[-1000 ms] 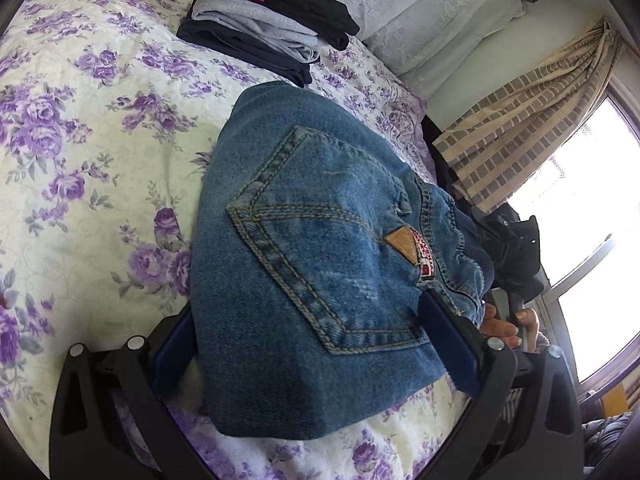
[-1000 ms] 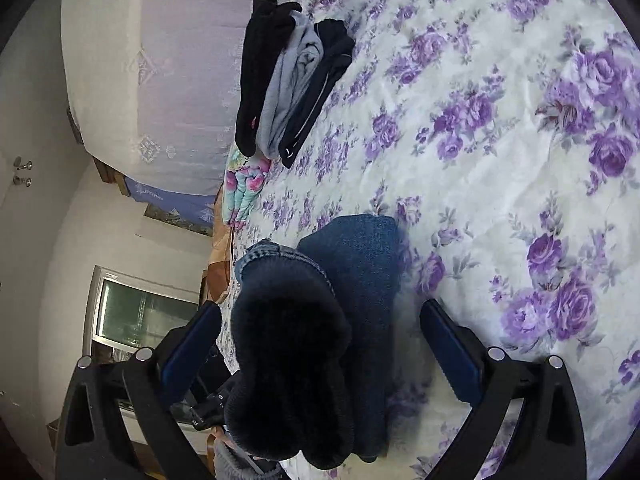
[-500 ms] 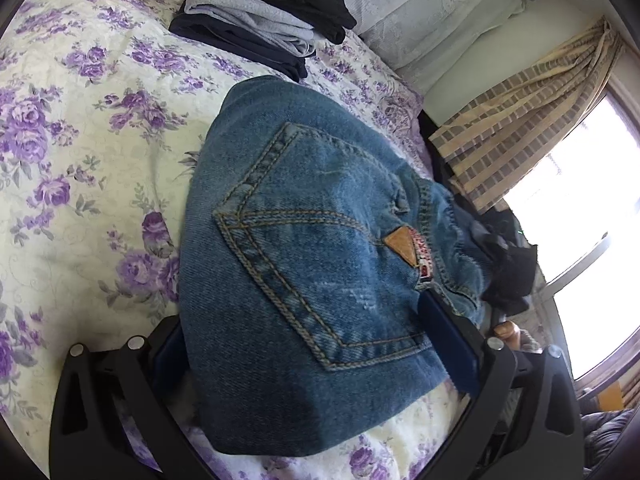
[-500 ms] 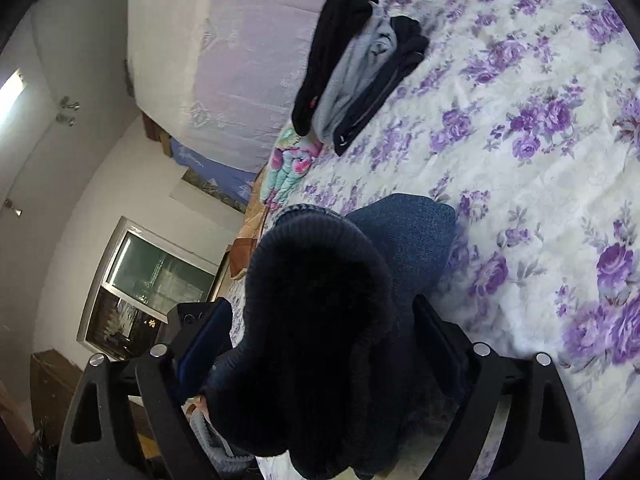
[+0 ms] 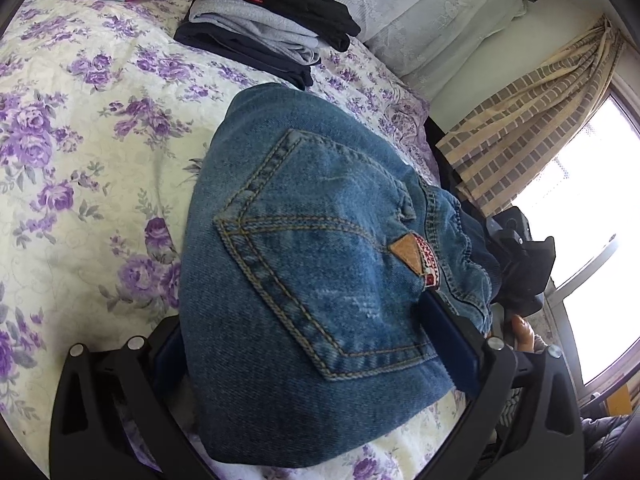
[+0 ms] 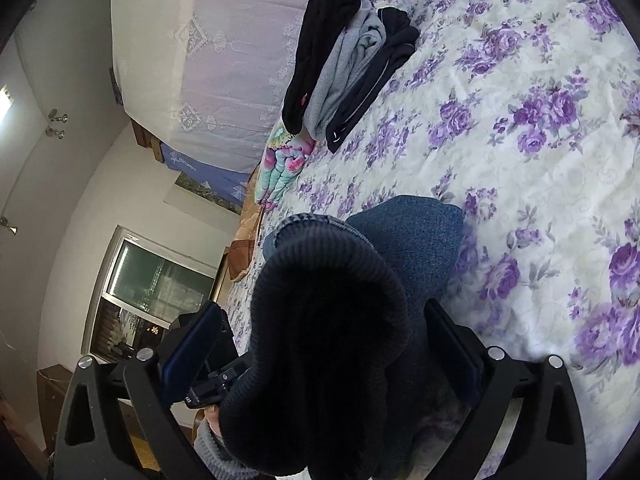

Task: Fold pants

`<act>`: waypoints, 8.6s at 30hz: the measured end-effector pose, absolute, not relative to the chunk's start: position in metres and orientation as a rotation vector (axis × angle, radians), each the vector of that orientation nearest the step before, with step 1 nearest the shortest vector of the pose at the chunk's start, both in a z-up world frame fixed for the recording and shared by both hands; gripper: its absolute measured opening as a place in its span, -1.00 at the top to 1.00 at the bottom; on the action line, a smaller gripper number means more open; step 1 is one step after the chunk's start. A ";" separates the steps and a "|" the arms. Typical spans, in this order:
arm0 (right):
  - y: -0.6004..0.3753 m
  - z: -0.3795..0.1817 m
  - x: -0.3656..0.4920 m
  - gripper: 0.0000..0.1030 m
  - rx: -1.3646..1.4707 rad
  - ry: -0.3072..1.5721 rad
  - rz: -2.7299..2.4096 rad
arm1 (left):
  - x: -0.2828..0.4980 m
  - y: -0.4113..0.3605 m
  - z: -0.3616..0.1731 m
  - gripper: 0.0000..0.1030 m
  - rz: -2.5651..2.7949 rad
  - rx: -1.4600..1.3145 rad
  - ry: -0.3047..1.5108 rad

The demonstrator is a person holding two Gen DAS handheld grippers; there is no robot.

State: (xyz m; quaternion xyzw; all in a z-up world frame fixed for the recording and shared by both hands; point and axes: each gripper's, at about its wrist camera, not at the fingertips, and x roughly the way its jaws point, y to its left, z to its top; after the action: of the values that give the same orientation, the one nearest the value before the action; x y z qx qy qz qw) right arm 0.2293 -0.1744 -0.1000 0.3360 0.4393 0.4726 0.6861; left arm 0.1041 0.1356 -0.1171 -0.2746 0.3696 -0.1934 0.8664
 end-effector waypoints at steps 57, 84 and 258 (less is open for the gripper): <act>-0.149 0.046 0.327 0.02 0.587 0.737 1.057 | 0.209 0.191 0.041 -0.11 -0.411 -0.540 0.611; -0.007 0.055 0.620 -0.09 0.471 0.937 0.947 | 0.482 0.314 0.022 -0.25 -0.169 -0.714 0.740; -0.016 0.079 0.288 -0.93 -0.061 0.350 0.397 | 0.240 0.173 0.060 -0.92 0.384 -0.011 0.462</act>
State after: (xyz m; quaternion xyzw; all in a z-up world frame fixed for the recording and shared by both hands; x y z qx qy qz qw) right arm 0.2880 -0.0161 0.0789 -0.0302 0.1727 0.1964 0.9647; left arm 0.2401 0.1726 0.0599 -0.0055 0.2275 0.1889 0.9553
